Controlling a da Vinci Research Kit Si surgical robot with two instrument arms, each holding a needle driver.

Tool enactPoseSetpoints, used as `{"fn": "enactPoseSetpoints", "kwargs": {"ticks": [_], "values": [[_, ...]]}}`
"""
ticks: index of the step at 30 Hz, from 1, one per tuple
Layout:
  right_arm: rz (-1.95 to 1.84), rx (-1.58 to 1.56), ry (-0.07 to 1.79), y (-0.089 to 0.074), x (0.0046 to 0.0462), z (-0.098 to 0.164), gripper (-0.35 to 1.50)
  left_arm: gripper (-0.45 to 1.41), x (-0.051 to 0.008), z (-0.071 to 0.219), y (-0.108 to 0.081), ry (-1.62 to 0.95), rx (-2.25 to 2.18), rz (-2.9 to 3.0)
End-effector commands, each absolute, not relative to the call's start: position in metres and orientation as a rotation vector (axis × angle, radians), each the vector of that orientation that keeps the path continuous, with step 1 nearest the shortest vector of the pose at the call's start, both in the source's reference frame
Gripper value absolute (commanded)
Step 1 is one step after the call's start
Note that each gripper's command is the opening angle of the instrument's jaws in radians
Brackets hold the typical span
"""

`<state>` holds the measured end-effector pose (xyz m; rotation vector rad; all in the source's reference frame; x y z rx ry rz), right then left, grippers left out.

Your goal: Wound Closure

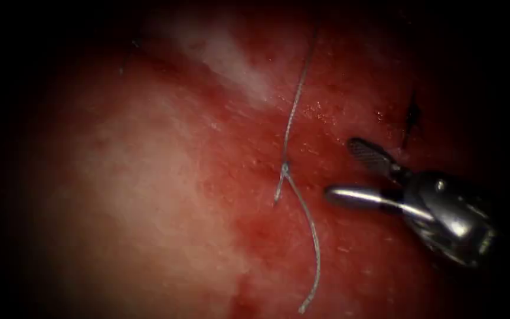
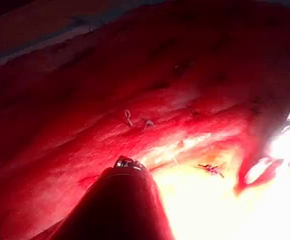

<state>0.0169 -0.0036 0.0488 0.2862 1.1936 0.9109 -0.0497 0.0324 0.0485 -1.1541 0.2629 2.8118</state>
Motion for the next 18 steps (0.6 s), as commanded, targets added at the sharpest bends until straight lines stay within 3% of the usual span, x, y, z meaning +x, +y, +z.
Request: {"fn": "enactPoseSetpoints", "kwargs": {"ticks": [1,6,18], "values": [[0.908,0.288,1.199,-0.0032,0.0181,0.0503,1.31,-0.45,-0.0504,0.0481,0.0326,0.267,-1.161,2.804],[0.899,0.271,1.2,-0.0029,0.0193,0.0533,1.41,-0.45,-0.0498,0.0456,0.0316,0.277,-1.179,2.79],[0.905,0.332,1.184,-0.0012,0.022,0.0559,1.41,-0.45,-0.0499,0.0417,0.0294,0.29,-1.243,2.765]]}}
